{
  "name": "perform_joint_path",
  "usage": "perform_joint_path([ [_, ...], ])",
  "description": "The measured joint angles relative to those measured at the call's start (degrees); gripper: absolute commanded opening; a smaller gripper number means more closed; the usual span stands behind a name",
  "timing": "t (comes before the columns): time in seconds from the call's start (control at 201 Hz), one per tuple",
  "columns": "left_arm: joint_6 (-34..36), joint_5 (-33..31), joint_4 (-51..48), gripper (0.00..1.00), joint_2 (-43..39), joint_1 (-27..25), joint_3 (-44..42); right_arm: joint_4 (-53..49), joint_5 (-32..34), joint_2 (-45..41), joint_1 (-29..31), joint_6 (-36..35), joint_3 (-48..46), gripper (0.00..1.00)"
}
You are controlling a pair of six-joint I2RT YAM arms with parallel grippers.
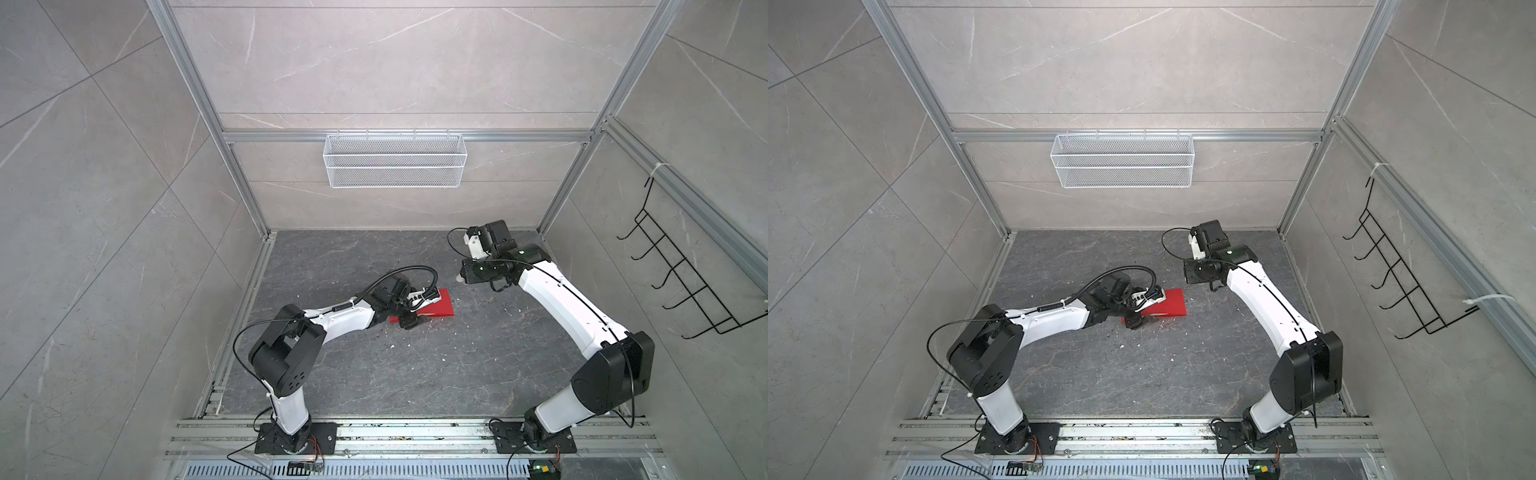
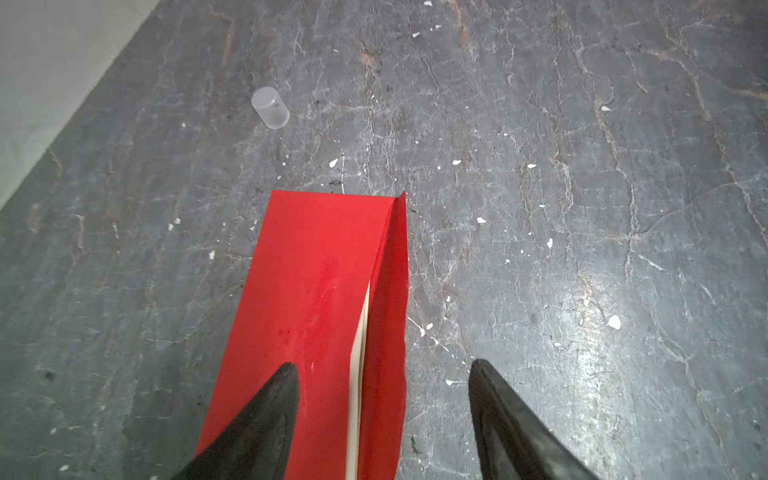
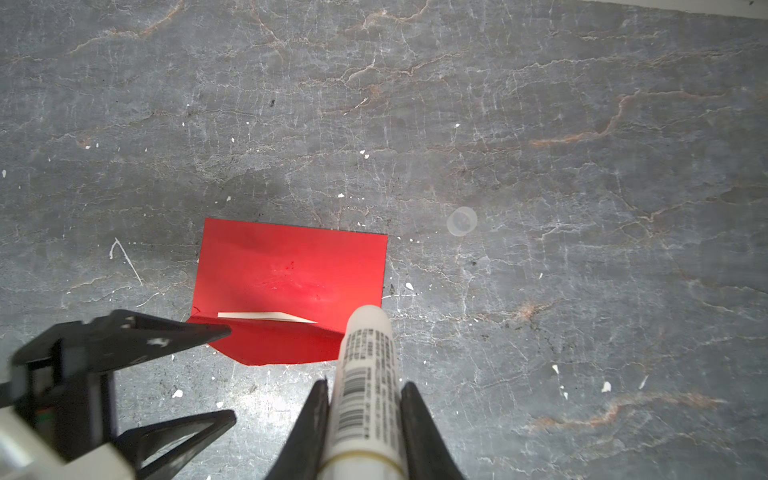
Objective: Place the letter into the envelope and seal it
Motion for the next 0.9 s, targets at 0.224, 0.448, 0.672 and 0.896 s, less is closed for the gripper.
perform_joint_path([
  [0.224, 0.2, -0.6, 0.1, 0.47, 3.4, -0.5, 0.7, 0.0, -0.9, 0.0, -0.1, 0.0, 0.0, 0.0],
  [0.448, 0.0, -1.4, 1.4, 0.15, 5.7, -1.0, 1.3, 0.0, -1.4, 0.0, -0.1, 0.0, -0.2, 0.0],
  [0.672, -0.7, -1.7, 1.6, 0.0, 6.9, -1.3, 1.5, 0.0, -1.4, 0.0, -0.1, 0.0, -0.5, 0.0],
  [0.896, -2.0, -7.0, 1.2, 0.0, 4.4, -5.4, 0.5, -0.8, -1.8, -0.5, -0.2, 0.0, -0.8, 0.0],
])
